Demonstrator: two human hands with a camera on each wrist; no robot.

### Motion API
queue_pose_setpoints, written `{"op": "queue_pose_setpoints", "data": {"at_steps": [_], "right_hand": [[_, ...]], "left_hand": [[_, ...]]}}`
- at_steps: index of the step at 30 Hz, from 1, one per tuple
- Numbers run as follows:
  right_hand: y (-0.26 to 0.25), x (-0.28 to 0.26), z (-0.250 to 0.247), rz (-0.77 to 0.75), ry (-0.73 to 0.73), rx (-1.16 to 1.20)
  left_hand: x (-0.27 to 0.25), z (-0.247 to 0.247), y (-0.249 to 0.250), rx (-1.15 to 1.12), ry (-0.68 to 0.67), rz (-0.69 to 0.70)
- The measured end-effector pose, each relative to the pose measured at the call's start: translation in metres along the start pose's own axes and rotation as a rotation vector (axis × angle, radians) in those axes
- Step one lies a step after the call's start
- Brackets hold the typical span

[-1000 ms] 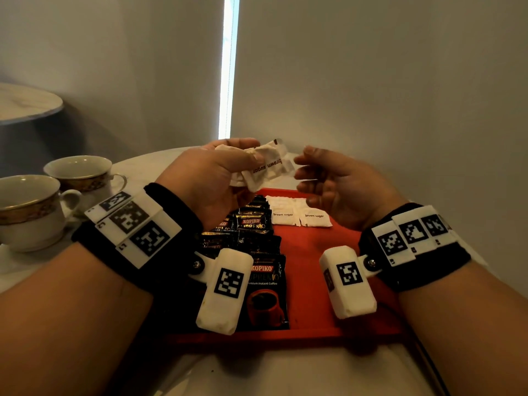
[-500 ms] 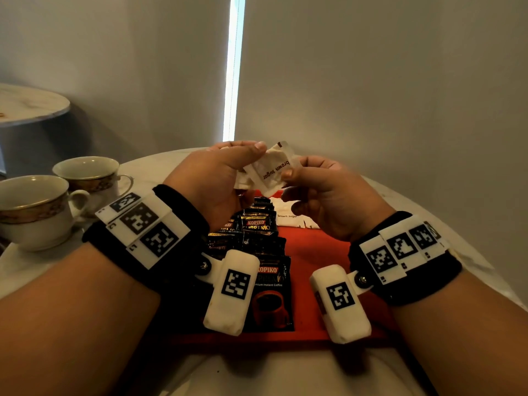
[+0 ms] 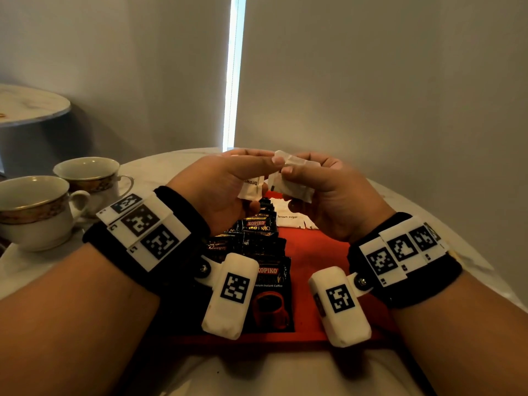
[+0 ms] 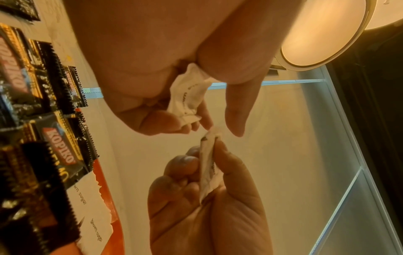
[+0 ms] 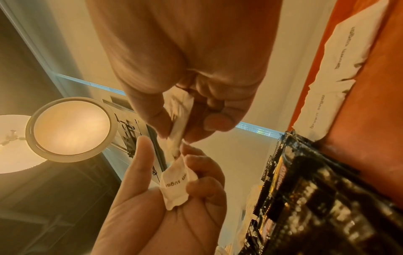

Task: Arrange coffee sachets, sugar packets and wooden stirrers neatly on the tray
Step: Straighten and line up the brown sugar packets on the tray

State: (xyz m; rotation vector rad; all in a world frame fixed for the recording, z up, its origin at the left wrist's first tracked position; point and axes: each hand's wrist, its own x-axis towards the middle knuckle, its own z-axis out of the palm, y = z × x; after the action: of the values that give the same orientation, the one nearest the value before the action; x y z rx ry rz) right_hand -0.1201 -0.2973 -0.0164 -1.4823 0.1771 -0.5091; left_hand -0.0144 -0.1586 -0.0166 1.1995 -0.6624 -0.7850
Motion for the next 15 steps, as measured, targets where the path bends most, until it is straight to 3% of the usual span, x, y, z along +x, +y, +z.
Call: {"op": "queue_pose_setpoints", "data": {"at_steps": [15], "right_hand": [[-0.0013,0.0010,-0.0008,0.003,0.092,0.032]], "left_hand": [[0.0035,0.0023,0.0002,-0.058,0.134,0.010]]}}
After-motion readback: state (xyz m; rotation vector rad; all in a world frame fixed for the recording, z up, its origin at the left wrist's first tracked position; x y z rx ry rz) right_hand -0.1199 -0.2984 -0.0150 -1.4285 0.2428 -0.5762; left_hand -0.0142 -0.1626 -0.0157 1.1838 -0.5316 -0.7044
